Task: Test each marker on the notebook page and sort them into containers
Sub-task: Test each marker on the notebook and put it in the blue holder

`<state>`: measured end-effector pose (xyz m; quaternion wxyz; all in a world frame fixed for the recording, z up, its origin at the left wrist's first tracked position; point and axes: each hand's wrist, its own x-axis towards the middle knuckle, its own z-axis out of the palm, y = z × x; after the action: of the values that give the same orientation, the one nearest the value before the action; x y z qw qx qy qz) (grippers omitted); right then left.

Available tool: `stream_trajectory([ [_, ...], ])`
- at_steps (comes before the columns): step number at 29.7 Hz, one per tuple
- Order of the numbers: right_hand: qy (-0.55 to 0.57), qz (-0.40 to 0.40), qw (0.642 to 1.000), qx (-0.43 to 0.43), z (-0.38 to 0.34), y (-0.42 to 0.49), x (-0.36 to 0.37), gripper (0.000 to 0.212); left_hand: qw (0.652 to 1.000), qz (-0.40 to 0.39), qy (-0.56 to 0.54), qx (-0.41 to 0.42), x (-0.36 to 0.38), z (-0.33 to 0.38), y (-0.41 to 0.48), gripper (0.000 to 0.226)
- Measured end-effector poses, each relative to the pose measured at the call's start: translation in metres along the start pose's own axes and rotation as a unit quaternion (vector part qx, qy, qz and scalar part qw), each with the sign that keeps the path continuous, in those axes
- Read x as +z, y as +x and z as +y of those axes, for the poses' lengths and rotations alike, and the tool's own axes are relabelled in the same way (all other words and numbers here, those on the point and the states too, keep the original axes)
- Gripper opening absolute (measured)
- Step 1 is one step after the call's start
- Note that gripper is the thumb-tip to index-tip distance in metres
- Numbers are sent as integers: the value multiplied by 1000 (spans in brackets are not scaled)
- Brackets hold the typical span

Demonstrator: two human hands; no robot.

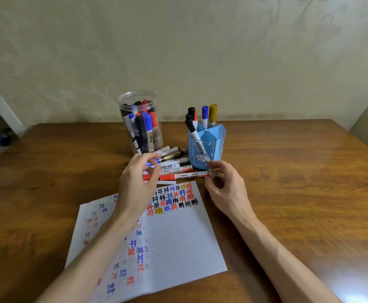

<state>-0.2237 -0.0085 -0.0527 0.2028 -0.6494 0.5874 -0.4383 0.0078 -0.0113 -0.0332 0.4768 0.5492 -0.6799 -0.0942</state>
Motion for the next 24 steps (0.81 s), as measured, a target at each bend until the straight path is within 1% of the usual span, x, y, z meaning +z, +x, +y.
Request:
stream_trajectory([
  [3, -31, -25, 999, -10, 0, 0, 1, 39, 999, -13, 23, -29, -12, -13, -13, 29],
  [6, -73, -33, 997, -18, 0, 1, 3, 38, 998, -28, 59, -27, -19, -20, -16, 30],
  [11, -127, -26, 991, -13, 0, 1, 4, 21, 997, -28, 50, -61, -20, -31, -22, 34],
  [13, -91, -14, 996, -6, -1, 1, 4, 16, 997, -24, 49, -56, -21, -30, -21, 33],
  [15, -27, -9, 1000, 6, -4, 1, 1, 15, 998, -32, 41, -44, -22, -29, -21, 35],
  [17, 17, -27, 999, 6, -9, -1, -1, 16, 998, -61, 18, -28, -23, -27, -21, 41],
  [20, 53, -47, 997, -34, -15, -4, -3, 14, 994, -111, -10, 11, -26, -21, -22, 50],
  [22, 84, -65, 993, -56, -22, -6, -5, 13, 992, -123, -5, 34, -27, -19, -22, 48],
  [23, 118, -77, 988, -54, -24, -8, -5, 13, 992, -124, -2, 39, -28, -19, -22, 46],
  [24, 170, -88, 981, -34, -28, -10, -6, 16, 992, -123, 0, 41, -29, -18, -21, 45],
])
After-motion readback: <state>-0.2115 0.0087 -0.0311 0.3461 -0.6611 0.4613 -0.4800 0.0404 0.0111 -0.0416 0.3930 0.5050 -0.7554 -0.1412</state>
